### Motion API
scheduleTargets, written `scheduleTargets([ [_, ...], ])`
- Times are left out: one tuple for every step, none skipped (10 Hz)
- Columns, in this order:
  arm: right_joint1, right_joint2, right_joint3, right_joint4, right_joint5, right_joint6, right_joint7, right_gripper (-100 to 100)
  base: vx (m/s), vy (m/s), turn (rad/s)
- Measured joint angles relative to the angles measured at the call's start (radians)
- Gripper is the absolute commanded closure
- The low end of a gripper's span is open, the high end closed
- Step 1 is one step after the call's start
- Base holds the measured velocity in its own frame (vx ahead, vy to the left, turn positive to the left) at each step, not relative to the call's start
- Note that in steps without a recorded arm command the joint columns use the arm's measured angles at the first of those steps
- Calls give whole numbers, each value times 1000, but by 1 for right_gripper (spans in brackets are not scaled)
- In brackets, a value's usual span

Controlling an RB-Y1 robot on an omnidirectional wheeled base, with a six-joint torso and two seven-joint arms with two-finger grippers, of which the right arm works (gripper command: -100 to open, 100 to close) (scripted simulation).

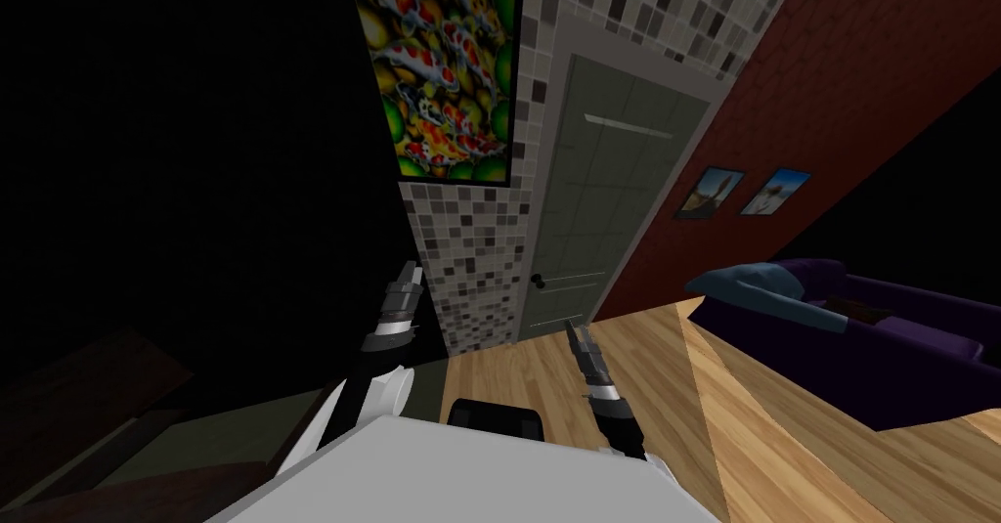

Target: Pull the door open

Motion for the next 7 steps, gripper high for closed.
scheduleTargets([
  [-1,-3,-3,22,10,-11,22,-100,106,14,35],
  [-4,-7,-7,46,19,-22,42,-100,115,6,33],
  [-4,-9,-9,62,29,-28,64,-100,105,0,40],
  [0,-8,-9,81,40,-39,87,-100,81,-4,30],
  [-4,-10,-12,102,50,-47,109,-100,86,-3,32],
  [-8,-16,-17,125,58,-56,128,-100,122,-6,32],
  [-9,-16,-19,152,67,-72,150,-100,114,-5,33],
])
